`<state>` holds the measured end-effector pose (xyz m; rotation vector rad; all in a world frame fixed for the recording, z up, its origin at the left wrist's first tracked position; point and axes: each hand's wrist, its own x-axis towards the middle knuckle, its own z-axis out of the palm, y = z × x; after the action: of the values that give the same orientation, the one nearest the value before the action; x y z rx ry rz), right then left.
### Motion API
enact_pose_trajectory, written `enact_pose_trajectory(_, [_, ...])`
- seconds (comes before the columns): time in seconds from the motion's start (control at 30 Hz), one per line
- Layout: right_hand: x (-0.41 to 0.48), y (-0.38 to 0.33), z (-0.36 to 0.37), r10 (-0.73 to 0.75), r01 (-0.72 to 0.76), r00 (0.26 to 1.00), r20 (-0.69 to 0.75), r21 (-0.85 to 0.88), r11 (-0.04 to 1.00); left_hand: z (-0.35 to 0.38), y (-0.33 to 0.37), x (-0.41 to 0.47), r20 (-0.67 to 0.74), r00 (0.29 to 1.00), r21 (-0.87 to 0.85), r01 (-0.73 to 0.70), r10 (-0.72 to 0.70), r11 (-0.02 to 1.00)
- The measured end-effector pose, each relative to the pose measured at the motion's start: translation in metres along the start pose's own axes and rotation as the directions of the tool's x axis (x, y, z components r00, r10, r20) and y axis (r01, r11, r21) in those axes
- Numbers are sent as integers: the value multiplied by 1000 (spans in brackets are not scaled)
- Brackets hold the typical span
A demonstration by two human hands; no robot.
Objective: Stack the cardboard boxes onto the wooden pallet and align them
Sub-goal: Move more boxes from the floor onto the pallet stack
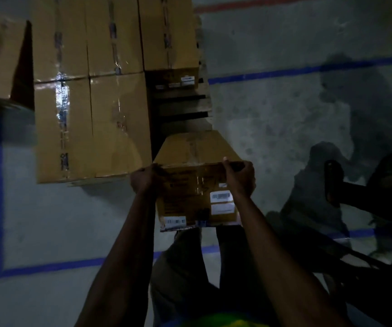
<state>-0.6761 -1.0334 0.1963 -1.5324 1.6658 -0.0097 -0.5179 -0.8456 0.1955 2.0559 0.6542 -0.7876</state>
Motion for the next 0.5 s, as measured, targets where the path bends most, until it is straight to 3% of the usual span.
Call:
enact_pose_trajectory(0.13, [26, 8, 9, -41, 41, 999, -1, -82, 996, 20, -36, 67, 14, 998, -20, 55, -55, 998])
enact_pose_trajectory(0.23, [48, -5, 13, 25, -9, 994, 103, -159, 987, 25, -23, 63, 90, 991, -46, 100, -96, 994])
enact_pose_trajectory(0.3, [62, -18, 16, 99, -69, 979, 181, -164, 984, 30, -12, 58, 207, 978, 0, 41, -40, 999])
enact_pose_trajectory(0.5, [81, -62, 0, 78, -45, 976, 205, -160, 986, 33, 53, 15, 178, 983, -46, -40, 48, 998])
